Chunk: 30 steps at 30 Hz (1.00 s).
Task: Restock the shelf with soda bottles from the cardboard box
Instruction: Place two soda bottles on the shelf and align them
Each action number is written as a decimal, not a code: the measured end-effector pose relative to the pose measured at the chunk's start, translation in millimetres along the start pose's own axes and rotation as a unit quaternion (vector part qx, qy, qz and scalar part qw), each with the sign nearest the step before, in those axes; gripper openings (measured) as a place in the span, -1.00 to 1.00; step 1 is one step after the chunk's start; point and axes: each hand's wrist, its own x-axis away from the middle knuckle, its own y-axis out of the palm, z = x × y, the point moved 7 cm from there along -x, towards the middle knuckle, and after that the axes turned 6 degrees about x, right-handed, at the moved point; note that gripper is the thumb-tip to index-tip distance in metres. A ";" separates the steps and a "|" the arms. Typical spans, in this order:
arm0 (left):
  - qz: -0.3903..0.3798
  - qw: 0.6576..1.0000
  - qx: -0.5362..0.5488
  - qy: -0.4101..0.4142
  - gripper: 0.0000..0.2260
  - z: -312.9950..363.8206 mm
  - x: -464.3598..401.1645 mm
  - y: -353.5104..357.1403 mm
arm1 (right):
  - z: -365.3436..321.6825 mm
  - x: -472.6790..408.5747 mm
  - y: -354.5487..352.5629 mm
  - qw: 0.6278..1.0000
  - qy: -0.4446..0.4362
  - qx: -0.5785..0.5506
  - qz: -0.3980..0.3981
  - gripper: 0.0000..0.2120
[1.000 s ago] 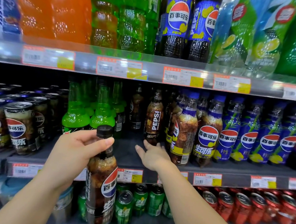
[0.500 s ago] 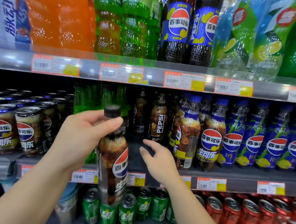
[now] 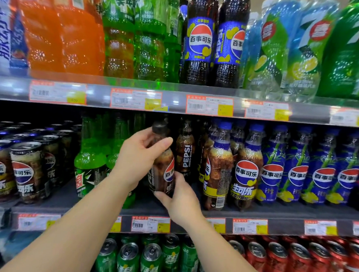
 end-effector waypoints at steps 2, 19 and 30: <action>-0.005 0.998 -0.065 -0.002 -0.80 -4.2 -0.8 -5.2 | -2.1 -10.1 2.7 1.000 0.009 0.018 -0.011 -0.44; 0.039 0.985 -0.155 -0.059 -0.65 -72.5 72.7 -61.9 | 4.9 -39.9 17.3 0.996 0.069 0.040 0.040 -0.49; -0.021 0.994 -0.019 -0.101 -0.63 -95.9 76.8 -65.9 | 5.5 -2.3 18.6 0.970 -0.111 0.169 -0.139 -0.49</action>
